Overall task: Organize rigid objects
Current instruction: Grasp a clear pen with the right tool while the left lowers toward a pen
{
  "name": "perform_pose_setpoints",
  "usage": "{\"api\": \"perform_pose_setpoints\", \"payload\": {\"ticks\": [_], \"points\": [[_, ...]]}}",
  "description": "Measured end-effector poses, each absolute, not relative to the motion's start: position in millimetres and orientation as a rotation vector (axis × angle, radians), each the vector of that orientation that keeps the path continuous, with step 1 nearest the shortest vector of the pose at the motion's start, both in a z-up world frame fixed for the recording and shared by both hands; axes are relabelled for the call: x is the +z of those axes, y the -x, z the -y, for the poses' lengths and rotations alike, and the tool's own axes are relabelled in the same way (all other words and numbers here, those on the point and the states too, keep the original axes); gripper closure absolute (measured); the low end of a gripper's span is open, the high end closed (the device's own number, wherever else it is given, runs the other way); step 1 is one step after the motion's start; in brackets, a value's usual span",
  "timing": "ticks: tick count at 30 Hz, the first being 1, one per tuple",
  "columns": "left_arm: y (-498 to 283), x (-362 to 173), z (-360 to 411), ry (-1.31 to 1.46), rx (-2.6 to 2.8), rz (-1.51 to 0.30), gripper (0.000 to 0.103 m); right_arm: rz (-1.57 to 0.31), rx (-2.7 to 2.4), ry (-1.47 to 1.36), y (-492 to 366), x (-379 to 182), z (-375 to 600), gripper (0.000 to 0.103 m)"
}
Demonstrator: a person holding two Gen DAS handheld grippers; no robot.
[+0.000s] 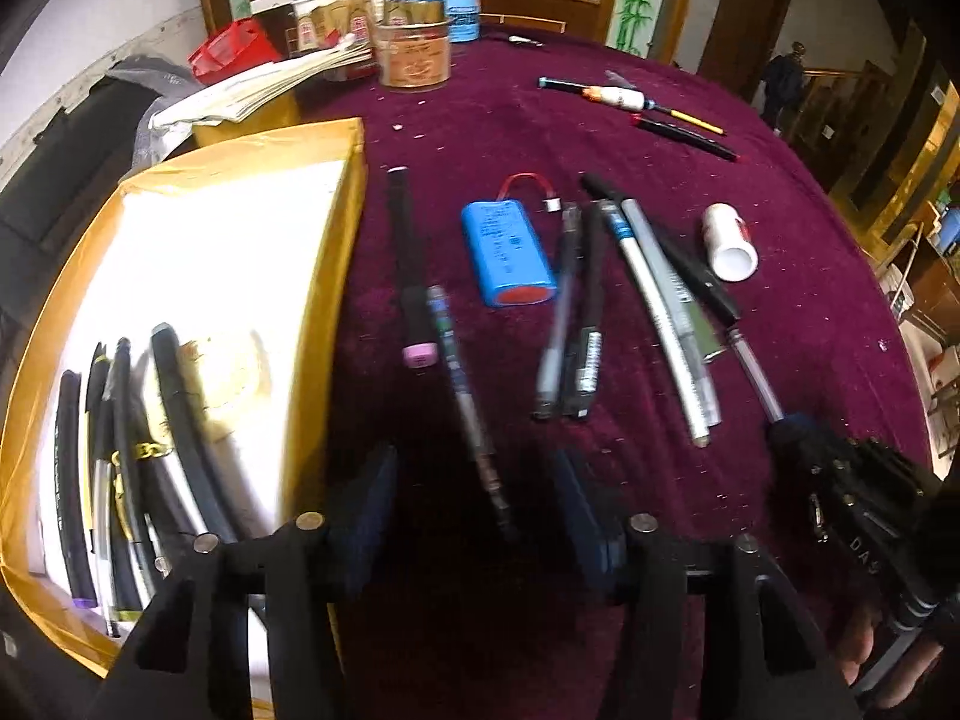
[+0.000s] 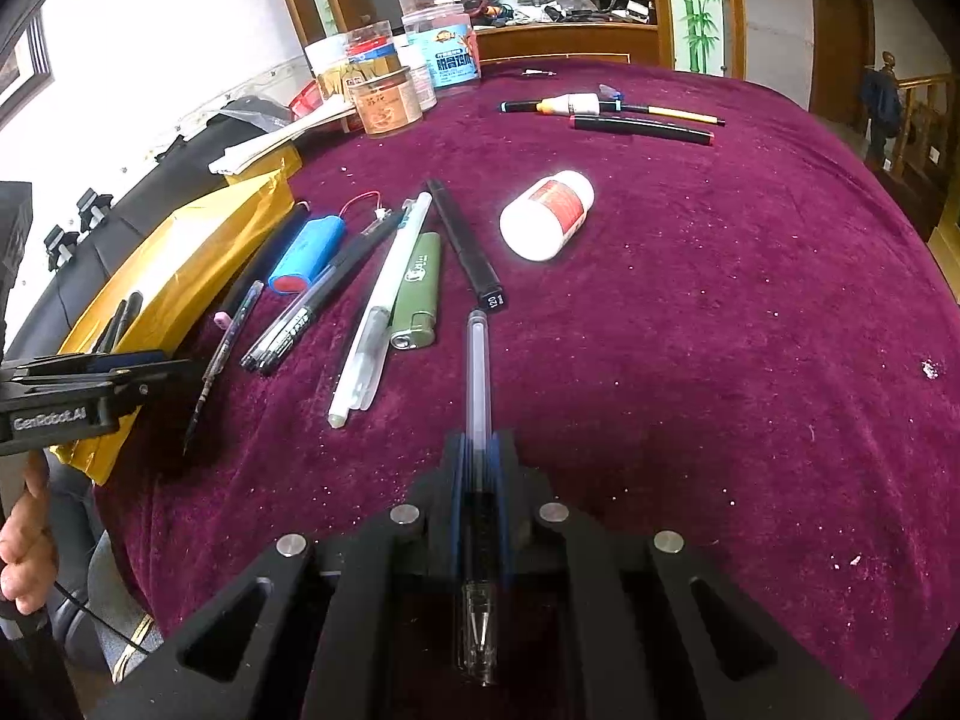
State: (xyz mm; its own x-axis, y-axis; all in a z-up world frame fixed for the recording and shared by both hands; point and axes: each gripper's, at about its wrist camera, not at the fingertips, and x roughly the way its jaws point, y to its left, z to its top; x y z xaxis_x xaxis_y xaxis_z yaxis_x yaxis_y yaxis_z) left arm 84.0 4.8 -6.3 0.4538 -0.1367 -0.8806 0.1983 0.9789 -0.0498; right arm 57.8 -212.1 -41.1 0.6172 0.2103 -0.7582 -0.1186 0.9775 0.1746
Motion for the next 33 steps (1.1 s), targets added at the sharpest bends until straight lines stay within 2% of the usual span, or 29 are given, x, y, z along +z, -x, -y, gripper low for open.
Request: {"api": "perform_pose_setpoints", "payload": {"ticks": [3, 8, 14, 19, 23, 33], "points": [[-84.9, -7.6, 4.8, -0.095, -0.217, -1.083, 0.045, -0.886, 0.191, -0.112, -57.9, -41.1, 212.4, 0.094], [-79.4, 1.3, -22.7, -0.007, -0.219, -1.082, 0.045, -0.883, 0.195, -0.109, -58.0, -40.5, 210.2, 0.094], [-80.1, 4.0, -26.3, 0.015, -0.236, -1.089, 0.051, -0.885, 0.213, -0.105, -59.1, -40.2, 208.2, 0.094], [-106.2, -7.6, -6.8, -0.026, -0.201, -1.152, 0.066, -0.884, 0.218, -0.105, -58.9, -40.4, 208.3, 0.094], [-118.1, -12.2, 1.6, -0.088, -0.136, -1.169, 0.072, -0.881, 0.222, -0.103, -58.4, -40.3, 208.0, 0.094], [-103.1, -4.3, 15.2, -0.123, -0.173, -1.133, 0.073, -0.876, 0.223, -0.101, -58.5, -39.6, 207.4, 0.094]]}}
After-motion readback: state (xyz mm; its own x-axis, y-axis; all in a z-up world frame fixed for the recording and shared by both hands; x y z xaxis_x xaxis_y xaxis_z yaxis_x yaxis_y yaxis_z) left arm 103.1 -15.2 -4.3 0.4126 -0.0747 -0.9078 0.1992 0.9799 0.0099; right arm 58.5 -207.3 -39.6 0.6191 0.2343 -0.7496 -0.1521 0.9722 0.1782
